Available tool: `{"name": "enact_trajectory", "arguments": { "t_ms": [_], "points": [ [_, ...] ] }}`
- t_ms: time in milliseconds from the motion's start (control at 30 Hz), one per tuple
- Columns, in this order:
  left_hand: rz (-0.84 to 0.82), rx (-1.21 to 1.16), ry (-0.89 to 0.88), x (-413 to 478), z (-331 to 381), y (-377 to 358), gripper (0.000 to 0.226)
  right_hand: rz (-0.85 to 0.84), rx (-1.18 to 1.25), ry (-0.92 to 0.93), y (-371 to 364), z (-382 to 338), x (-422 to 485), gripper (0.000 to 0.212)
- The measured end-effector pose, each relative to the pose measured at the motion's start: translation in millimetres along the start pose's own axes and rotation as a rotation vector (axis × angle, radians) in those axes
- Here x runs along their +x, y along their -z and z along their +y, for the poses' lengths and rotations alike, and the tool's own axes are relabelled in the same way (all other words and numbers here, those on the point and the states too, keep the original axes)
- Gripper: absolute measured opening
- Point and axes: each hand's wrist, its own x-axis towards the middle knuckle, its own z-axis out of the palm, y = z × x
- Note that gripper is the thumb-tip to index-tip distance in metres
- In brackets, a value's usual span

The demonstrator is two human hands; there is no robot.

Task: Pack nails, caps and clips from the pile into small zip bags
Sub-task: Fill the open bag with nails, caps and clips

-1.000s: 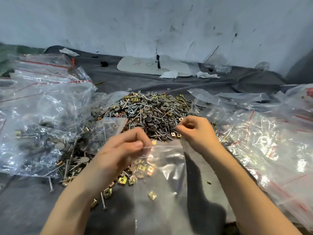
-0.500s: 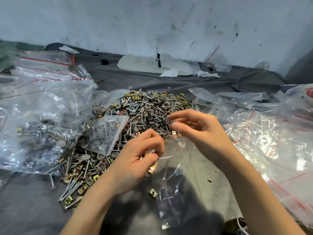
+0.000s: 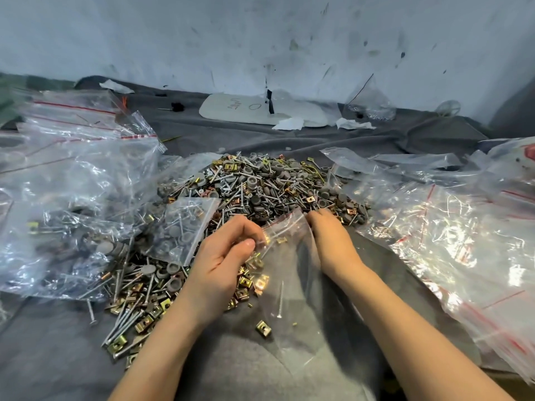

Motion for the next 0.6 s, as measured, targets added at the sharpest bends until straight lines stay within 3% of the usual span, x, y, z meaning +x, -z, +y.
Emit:
{"name": "enact_trajectory", "arguments": {
  "t_ms": [100,167,233,300,467,600],
  "points": [
    [-0.033,0.043,0.013,-0.8,-5.0,-0.7,0.023,0.149,0.342,-0.022,18.9,-11.0,-2.3,0.003],
    [-0.089,0.128,0.009,-0.9,-9.5,-2.4,0.024,0.255,0.563,0.047,38.9,-19.8,-5.6,0.013],
    [-0.125,0.19,-0.004,-1.2,-14.1,-5.2,0.016,0.258,0.649,0.172,55.9,-27.9,-14.4,0.018],
    [-0.138,0.209,-0.023,-1.4,-16.8,-6.9,0.012,0.219,0.641,0.278,65.0,-34.6,-27.9,0.018],
    [-0.132,0.216,-0.08,-0.8,-18.9,-7.9,0.015,0.149,0.326,0.41,67.4,-39.6,-41.1,0.019],
    [-0.072,0.188,-0.097,-1.0,-17.6,-7.2,0.016,0.177,0.481,0.367,65.0,-39.3,-37.3,0.036]
  ]
}}
